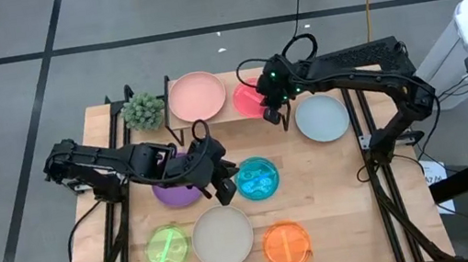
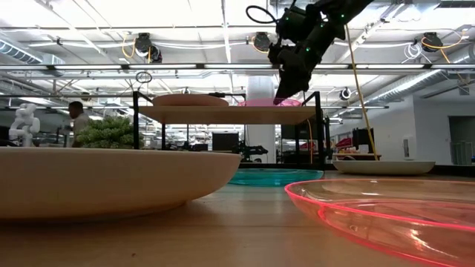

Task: Place and stack plates onto a shelf
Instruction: Put the small pink plate on the shelf

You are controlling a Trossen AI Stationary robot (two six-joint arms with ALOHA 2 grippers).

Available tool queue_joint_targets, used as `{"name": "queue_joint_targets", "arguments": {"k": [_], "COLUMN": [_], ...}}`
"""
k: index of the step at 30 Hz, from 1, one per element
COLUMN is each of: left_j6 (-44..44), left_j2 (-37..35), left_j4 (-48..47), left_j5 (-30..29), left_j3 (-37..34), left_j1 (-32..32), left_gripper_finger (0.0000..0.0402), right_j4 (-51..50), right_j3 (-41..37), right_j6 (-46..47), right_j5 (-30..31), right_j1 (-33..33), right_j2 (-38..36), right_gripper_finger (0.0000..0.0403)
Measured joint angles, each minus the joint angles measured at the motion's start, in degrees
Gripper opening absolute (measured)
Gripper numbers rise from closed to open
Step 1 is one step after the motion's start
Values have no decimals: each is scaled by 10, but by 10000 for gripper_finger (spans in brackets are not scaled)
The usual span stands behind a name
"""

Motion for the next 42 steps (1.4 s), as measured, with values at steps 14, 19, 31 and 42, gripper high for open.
{"name": "queue_joint_targets", "arguments": {"k": [14, 19, 31, 42], "left_j6": [-7, -6, -3, 0], "left_j2": [0, 0, 0, 0], "left_j4": [21, 21, 20, 16], "left_j5": [0, 0, 0, 0], "left_j3": [0, 0, 0, 0], "left_j1": [0, 0, 0, 0], "left_gripper_finger": [76, 76, 76, 76], "right_j4": [7, 8, 21, 30], "right_j3": [1, 1, 0, -1], "right_j6": [-10, -12, -6, 9], "right_j5": [28, 44, 50, 48], "right_j1": [-2, -2, -2, -1], "right_j2": [17, 17, 18, -38], "right_gripper_finger": [0, 0, 0, 0]}}
